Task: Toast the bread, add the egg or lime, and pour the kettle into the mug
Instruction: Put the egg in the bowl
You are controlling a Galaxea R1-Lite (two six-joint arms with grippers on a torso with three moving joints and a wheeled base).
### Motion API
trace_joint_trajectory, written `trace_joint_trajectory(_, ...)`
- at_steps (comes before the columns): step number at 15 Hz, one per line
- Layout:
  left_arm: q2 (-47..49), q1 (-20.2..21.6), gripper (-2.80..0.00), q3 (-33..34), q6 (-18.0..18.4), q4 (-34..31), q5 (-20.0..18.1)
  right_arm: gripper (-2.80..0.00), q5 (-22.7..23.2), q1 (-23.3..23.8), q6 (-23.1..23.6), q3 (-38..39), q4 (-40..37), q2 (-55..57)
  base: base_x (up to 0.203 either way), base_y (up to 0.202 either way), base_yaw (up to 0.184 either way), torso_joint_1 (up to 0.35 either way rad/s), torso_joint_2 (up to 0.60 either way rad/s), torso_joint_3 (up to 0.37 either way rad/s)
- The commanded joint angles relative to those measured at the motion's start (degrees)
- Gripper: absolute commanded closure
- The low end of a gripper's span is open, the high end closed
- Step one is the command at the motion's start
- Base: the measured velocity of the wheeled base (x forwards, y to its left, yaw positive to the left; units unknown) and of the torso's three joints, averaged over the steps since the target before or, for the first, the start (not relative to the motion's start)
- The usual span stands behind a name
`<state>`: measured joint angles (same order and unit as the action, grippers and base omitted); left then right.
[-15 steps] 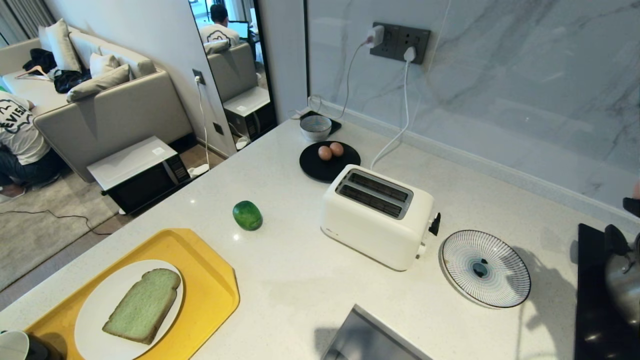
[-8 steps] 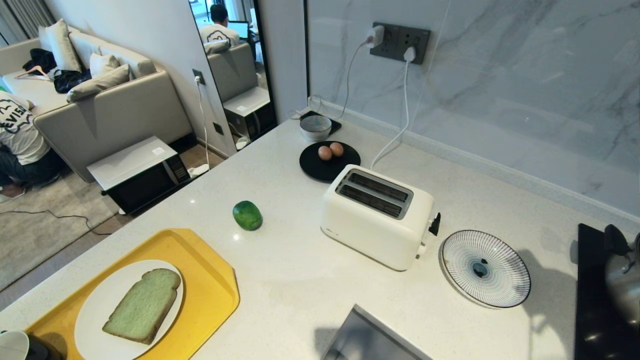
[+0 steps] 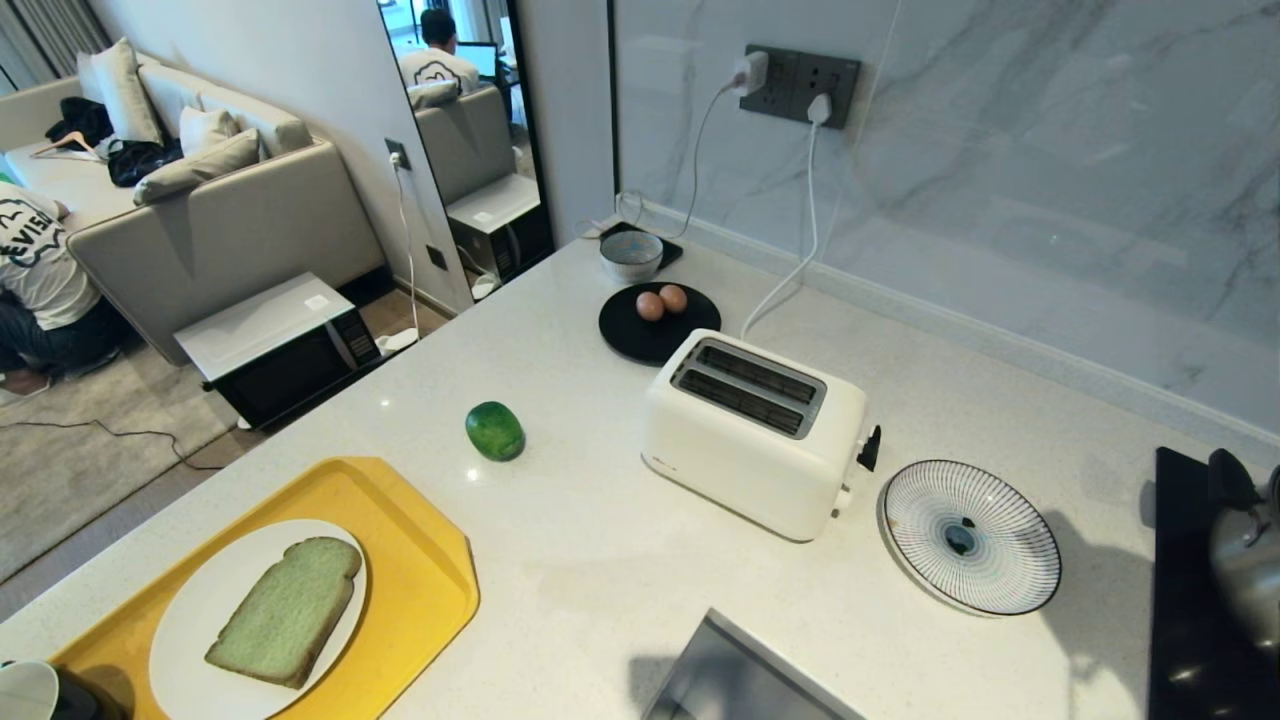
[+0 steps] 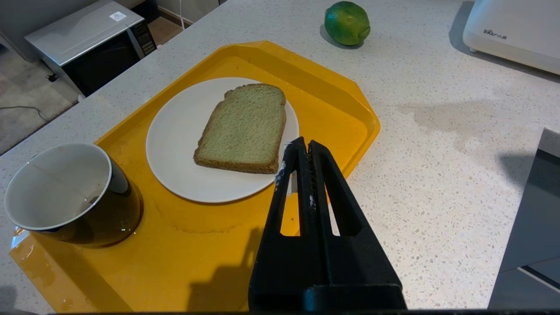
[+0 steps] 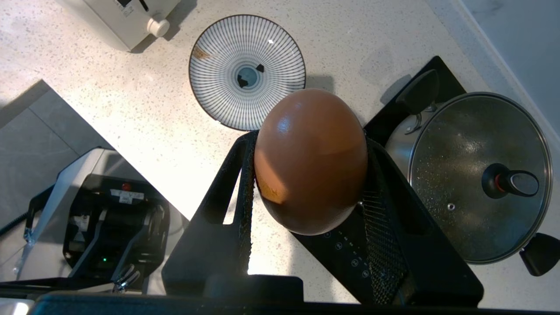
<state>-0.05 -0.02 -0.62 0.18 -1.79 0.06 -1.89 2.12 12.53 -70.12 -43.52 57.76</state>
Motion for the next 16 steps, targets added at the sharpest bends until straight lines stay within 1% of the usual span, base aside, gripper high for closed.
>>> trace_joint_trajectory(1,0.05,0.02,0.00,0.01,-0.01,-0.03,0.03,0.00,0.13,-0.01,0.21,0.07,-0.25,0.43,0.000,0.000,0.000,0.000,0.00,0.000)
trace_joint_trajectory(3,0.05,0.02,0.00,0.01,-0.01,0.00,0.03,0.00,0.77,-0.01,1.24,0.14,-0.25,0.43,0.000,0.000,0.000,0.000,0.00,0.000)
trace_joint_trajectory(5,0.05,-0.01,0.00,0.01,-0.01,-0.05,0.03,0.00,0.92,-0.01,1.62,0.22,-0.11,0.43,-0.003,-0.006,0.078,0.003,0.00,0.003)
trace_joint_trajectory(6,0.05,0.02,0.00,0.01,-0.01,0.03,0.03,0.00,0.96,-0.01,1.66,0.47,0.55,0.43,-0.003,-0.008,0.160,0.002,0.00,0.007)
trace_joint_trajectory(8,0.05,-0.04,0.00,0.01,-0.01,-0.01,0.03,0.00,1.25,-0.01,3.62,0.94,1.58,0.52,-0.004,-0.007,0.174,0.000,0.01,0.003)
trace_joint_trajectory(9,0.05,0.02,0.00,0.01,-0.01,-0.05,0.03,0.00,1.72,-0.01,3.90,1.04,1.77,0.60,0.000,-0.008,0.181,0.002,0.00,0.002)
trace_joint_trajectory(16,0.05,0.02,0.00,0.01,-0.01,-0.01,0.03,0.00,1.80,-0.03,3.99,2.92,1.77,0.60,-0.001,-0.009,0.173,0.003,0.00,0.002)
